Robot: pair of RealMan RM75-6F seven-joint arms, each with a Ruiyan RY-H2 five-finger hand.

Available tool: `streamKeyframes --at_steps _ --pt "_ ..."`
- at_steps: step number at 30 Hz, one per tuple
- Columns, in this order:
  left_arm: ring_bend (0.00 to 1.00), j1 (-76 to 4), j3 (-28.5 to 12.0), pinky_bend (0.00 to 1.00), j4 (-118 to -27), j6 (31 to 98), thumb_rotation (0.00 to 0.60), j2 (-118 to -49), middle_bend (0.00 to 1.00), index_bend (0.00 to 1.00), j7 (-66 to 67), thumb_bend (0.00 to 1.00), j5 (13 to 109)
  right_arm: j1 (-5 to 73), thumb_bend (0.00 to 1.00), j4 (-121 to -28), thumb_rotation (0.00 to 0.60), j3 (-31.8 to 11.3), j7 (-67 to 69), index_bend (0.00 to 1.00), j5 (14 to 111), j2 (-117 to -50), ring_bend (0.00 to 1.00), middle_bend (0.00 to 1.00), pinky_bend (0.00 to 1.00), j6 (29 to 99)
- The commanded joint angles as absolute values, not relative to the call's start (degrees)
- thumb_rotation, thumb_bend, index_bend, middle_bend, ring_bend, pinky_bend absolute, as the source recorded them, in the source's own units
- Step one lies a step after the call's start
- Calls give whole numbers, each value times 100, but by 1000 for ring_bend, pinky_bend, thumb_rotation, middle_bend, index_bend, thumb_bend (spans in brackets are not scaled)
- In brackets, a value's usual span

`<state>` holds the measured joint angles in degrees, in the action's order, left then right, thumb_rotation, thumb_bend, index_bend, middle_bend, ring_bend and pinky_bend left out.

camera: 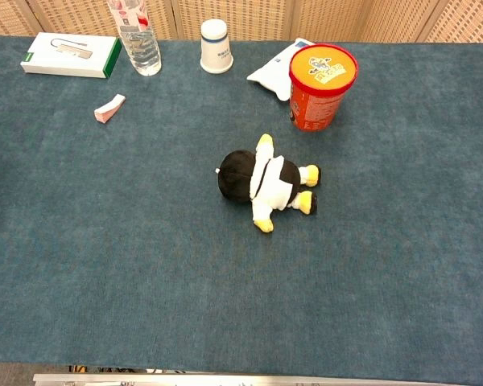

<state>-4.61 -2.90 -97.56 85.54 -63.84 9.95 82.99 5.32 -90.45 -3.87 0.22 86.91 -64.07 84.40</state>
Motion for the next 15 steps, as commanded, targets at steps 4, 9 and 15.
streamKeyframes --at_steps 4,9,15 --pt "255 -472 -277 221 -9792 8496 600 -6364 282 126 1015 249 8273 526 118 -9075 600 -365 56 105 8728 -6389 177 228 314 8453" --pt "255 -457 -281 221 -9800 8552 600 -6350 282 126 891 249 8334 545 118 -9177 600 -328 200 105 8881 -6311 177 227 314 8481" --pt "255 -445 -279 221 -9842 8530 600 -6314 282 126 866 248 8289 751 115 -9446 600 -267 415 105 9253 -6082 172 213 309 8319"
